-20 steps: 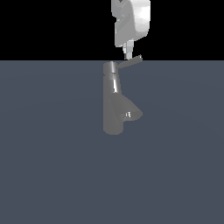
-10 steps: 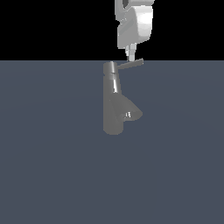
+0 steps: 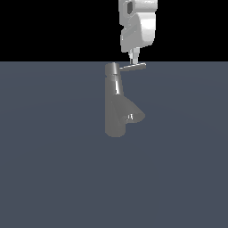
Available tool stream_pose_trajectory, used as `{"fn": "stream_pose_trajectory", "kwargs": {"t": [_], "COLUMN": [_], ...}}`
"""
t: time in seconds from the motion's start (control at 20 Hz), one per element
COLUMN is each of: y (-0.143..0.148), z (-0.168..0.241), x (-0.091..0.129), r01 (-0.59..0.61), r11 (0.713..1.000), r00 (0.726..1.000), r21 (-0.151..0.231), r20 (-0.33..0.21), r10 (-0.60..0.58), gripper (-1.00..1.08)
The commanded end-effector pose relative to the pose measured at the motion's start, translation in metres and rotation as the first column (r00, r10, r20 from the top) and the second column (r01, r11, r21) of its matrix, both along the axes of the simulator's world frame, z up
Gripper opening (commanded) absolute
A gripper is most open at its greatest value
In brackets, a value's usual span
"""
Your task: Turn on the faucet by rotating a designated handle.
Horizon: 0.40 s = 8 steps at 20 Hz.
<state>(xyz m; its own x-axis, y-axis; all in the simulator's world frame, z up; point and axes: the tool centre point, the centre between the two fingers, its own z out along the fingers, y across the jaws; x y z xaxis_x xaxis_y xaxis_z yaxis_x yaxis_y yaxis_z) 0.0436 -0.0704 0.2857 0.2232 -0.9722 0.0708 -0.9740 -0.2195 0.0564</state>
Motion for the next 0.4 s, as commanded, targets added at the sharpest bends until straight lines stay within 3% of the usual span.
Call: {"fn": "stream_pose_trajectory", "kwargs": {"t": [0.0,0.35], "y": [-0.023,-0.034], "z": [-0.007,-0.011], "x": [0.001,0.01], "r01": [0.03,0.036], "r11": [1.0,0.999], "r00": [1.0,0.999], "r21": [-0.007,-0.008], "r20": [-0.009,-0.01], "r10": [-0.03,-0.036], "gripper": [-1.0,-1.0]}}
